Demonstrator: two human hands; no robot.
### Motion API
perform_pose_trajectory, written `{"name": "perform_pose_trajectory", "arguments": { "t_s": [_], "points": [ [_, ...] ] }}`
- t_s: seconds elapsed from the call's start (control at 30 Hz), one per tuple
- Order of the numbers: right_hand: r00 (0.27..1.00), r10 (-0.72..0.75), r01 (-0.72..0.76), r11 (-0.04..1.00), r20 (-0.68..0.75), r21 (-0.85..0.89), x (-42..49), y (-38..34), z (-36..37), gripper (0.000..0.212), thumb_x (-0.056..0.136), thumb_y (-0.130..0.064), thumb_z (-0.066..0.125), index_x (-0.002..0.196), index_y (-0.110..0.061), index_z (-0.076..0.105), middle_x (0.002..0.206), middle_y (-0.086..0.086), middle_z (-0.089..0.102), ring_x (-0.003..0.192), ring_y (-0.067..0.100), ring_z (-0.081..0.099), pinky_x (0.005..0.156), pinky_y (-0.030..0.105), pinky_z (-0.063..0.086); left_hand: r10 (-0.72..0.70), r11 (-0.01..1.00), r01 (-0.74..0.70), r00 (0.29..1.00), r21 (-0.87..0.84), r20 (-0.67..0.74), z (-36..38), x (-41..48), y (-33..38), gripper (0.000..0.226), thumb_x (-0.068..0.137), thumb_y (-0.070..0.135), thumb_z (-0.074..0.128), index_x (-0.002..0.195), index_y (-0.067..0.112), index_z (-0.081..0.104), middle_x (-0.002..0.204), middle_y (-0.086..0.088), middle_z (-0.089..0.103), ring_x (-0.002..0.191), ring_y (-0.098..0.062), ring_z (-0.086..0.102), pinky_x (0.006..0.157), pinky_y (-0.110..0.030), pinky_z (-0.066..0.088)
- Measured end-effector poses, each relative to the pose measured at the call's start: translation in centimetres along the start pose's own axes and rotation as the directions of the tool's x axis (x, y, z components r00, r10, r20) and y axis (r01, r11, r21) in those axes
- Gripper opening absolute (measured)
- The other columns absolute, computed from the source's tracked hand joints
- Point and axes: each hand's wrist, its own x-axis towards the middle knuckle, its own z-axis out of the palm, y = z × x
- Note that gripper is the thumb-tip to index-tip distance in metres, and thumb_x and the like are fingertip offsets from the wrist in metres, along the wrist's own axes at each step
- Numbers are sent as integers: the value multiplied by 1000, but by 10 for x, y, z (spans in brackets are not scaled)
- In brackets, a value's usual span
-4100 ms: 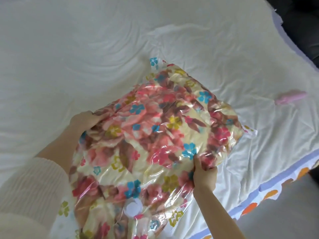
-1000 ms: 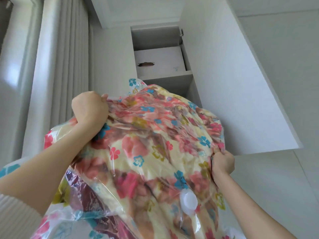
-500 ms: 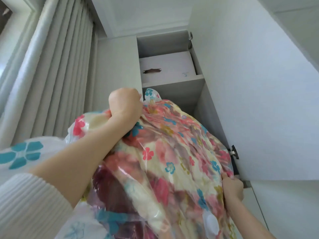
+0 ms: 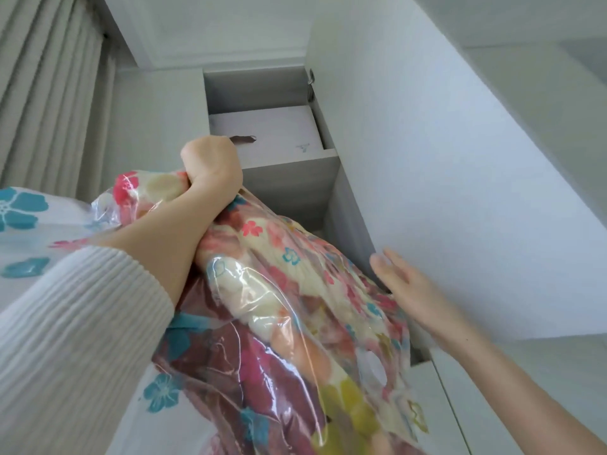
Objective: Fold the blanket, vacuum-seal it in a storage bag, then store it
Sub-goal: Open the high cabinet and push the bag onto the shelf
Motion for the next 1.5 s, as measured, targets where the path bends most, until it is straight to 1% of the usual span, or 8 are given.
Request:
{"name": "perform_pose_trajectory", "arguments": {
  "t_s": [0.07, 0.2, 0.37, 0.57, 0.73, 1.03, 1.27, 1.5],
  "points": [
    [945, -226, 173, 959, 237, 224, -37, -54, 4, 80, 52, -89, 52, 127, -68, 31, 139, -38, 35, 120, -20, 37, 101, 19, 32, -9, 1000, 9, 1000, -6, 6, 0, 1, -1, 30, 80, -5, 54, 60, 13, 41, 60, -1, 37, 54, -16, 36, 47, -21, 19],
    [796, -326, 450, 882, 509, -138, -74, -88, 33, 111, 52, -79, 67, 131, -71, -10, 149, -39, -3, 141, -8, -2, 117, 37, 18, -4, 1000, 4, 1000, 9, 11, -2, 0, -1, 32, 82, -3, 53, 59, 13, 38, 59, -1, 35, 64, -21, 43, 46, -21, 20],
    [859, -314, 434, 866, 405, -249, -78, -90, 56, 109, 65, -58, 75, 136, -65, -8, 158, -17, -6, 145, 6, -7, 114, 35, 21, 18, 1000, -18, 999, 7, 46, -4, -5, -7, 24, 84, -3, 51, 67, 14, 46, 70, -1, 46, 65, -19, 44, 46, -22, 21],
    [858, -469, 508, 836, 208, -208, -70, -84, 69, 86, 67, -33, 82, 138, -52, 37, 131, -2, 55, 128, 14, 43, 104, 30, 35, 80, 997, -77, 984, -26, 158, -19, -9, -21, 10, 89, 7, 48, 90, 9, 58, 77, -4, 53, 65, -21, 50, 54, -23, 32],
    [890, -452, 456, 881, 59, -122, -36, -92, 42, 45, 64, -19, 85, 101, -39, 70, 88, -8, 72, 87, 13, 66, 82, 32, 50, 181, 983, -185, 969, 6, 167, -91, -20, -59, 54, 93, 59, 34, 136, 28, 42, 138, -15, 42, 123, -37, 43, 101, -45, 31],
    [931, -343, 269, 874, -122, -405, 58, -109, -41, 27, 67, -23, 84, 90, -13, 73, 79, 7, 66, 80, 23, 60, 68, 31, 39, 258, 964, -259, 966, 54, 29, -120, -129, -92, 114, 41, 101, -3, 143, 52, 4, 158, -5, 6, 144, -35, 5, 112, -63, 3],
    [936, -320, 250, 900, -150, -356, 61, -83, -59, 8, 77, -21, 76, 81, -16, 72, 74, 7, 67, 75, 27, 60, 68, 32, 40, 146, 589, -132, 988, -797, -56, 6, -132, -19, 109, 48, 83, 52, 141, 57, 0, 156, 11, -15, 146, -24, -5, 107, -49, 31],
    [875, -428, 482, 823, 227, -302, 15, -131, -19, 106, 60, -76, 64, 148, -42, 16, 142, -21, 31, 132, 3, 35, 112, 30, 27, 122, 447, -138, 988, -884, -93, 48, -87, -39, 101, 56, 74, 66, 135, 58, 5, 158, 1, -7, 146, -23, -4, 114, -53, 20]
  ]
}}
